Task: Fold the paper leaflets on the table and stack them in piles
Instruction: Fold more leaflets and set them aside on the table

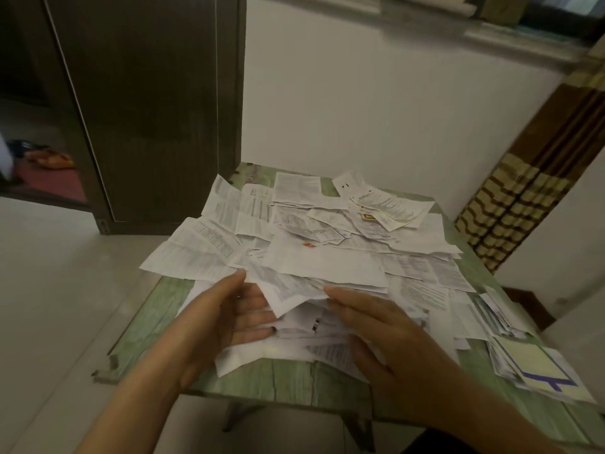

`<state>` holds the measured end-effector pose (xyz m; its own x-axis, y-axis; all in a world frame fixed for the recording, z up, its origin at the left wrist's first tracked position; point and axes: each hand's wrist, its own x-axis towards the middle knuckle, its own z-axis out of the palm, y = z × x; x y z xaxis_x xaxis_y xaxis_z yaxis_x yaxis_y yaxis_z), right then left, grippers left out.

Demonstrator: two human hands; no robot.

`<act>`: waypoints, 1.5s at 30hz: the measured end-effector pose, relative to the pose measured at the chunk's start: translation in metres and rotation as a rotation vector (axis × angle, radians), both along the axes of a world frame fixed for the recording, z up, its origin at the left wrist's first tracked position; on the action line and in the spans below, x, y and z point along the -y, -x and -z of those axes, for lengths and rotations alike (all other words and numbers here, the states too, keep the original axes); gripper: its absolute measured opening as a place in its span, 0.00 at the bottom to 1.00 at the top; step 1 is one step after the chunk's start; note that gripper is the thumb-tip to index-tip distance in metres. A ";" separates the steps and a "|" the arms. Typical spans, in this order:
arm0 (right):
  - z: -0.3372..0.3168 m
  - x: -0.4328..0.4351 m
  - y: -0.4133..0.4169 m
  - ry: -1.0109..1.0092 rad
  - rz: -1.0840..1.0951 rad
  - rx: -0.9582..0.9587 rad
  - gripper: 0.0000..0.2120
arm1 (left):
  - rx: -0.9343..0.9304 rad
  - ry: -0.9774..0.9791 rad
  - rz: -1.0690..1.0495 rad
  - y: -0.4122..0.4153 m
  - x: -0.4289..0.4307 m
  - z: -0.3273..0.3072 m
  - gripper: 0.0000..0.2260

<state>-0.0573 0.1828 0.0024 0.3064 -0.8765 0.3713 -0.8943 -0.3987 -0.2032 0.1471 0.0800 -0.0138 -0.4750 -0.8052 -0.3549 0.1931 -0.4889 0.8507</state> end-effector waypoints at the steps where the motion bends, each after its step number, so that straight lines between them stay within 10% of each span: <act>1: -0.008 -0.002 -0.002 -0.031 0.011 0.117 0.19 | -0.018 -0.012 -0.017 -0.001 0.001 0.000 0.17; 11: -0.060 0.013 -0.005 -0.208 0.216 1.264 0.16 | -0.030 0.273 -0.008 -0.002 -0.009 -0.009 0.24; 18: -0.063 0.011 -0.002 -0.290 0.276 1.368 0.16 | 0.133 0.578 -0.128 0.007 -0.018 -0.022 0.03; 23: -0.069 -0.003 0.004 0.406 0.582 0.186 0.26 | 0.090 0.781 -0.209 0.023 -0.032 -0.031 0.03; 28: -0.069 -0.004 -0.004 0.078 0.248 -0.073 0.39 | 0.151 1.061 -0.074 0.035 -0.041 -0.039 0.10; 32: -0.076 0.004 0.010 -0.090 0.274 0.308 0.09 | 0.123 1.014 -0.350 0.044 -0.042 -0.033 0.11; 37: -0.066 -0.004 0.037 -0.416 0.372 1.153 0.21 | 0.053 0.515 -0.135 0.057 -0.041 -0.029 0.24; 45: -0.039 -0.006 0.024 -0.445 0.460 1.236 0.20 | 0.151 0.614 -0.035 0.076 -0.057 -0.024 0.05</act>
